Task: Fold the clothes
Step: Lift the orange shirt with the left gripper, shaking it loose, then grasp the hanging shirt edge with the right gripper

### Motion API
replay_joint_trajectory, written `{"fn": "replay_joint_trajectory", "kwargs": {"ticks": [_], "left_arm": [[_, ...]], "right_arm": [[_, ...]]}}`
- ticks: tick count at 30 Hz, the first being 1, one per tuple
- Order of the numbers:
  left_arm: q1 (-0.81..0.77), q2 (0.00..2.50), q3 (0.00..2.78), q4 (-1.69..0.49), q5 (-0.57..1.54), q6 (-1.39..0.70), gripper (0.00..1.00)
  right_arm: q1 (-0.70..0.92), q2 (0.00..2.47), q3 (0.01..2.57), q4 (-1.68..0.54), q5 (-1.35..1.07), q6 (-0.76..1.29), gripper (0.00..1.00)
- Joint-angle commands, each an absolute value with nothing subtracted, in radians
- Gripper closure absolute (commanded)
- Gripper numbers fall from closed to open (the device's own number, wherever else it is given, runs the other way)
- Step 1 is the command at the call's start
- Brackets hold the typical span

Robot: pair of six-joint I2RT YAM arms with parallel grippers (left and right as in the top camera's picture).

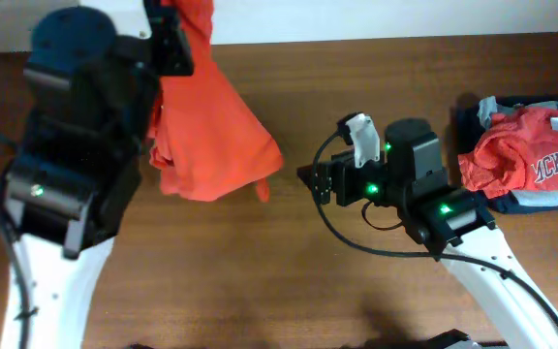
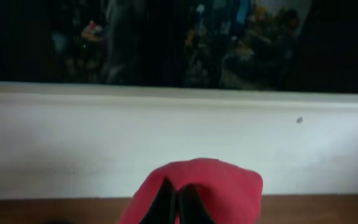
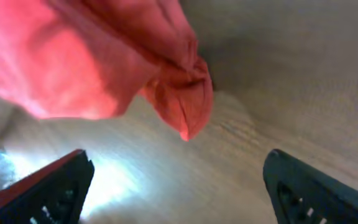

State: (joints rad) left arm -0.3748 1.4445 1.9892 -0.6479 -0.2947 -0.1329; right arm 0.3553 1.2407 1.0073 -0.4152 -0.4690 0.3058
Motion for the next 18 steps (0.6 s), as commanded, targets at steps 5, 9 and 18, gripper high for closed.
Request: {"fn": "replay_joint_trajectory", "kwargs": {"ticks": [5,9,18], "left_arm": [[-0.43,1.598,2.006,-0.544,-0.549,-0.252,0.99],[-0.43,1.645,2.006,-0.509,-0.551,-0.304,0.99],[-0.43,1.66,2.006,-0.49,-0.551,-0.348,1.0]], "right_arm": [[0.419,1.244,1.026,-0.369,-0.353,0.656,0.13],[0.485,1.275,1.026,-0.3,-0.316,0.77,0.14],[0.585,1.422,1.026,-0.152,-0.25,0.854,0.21]]}}
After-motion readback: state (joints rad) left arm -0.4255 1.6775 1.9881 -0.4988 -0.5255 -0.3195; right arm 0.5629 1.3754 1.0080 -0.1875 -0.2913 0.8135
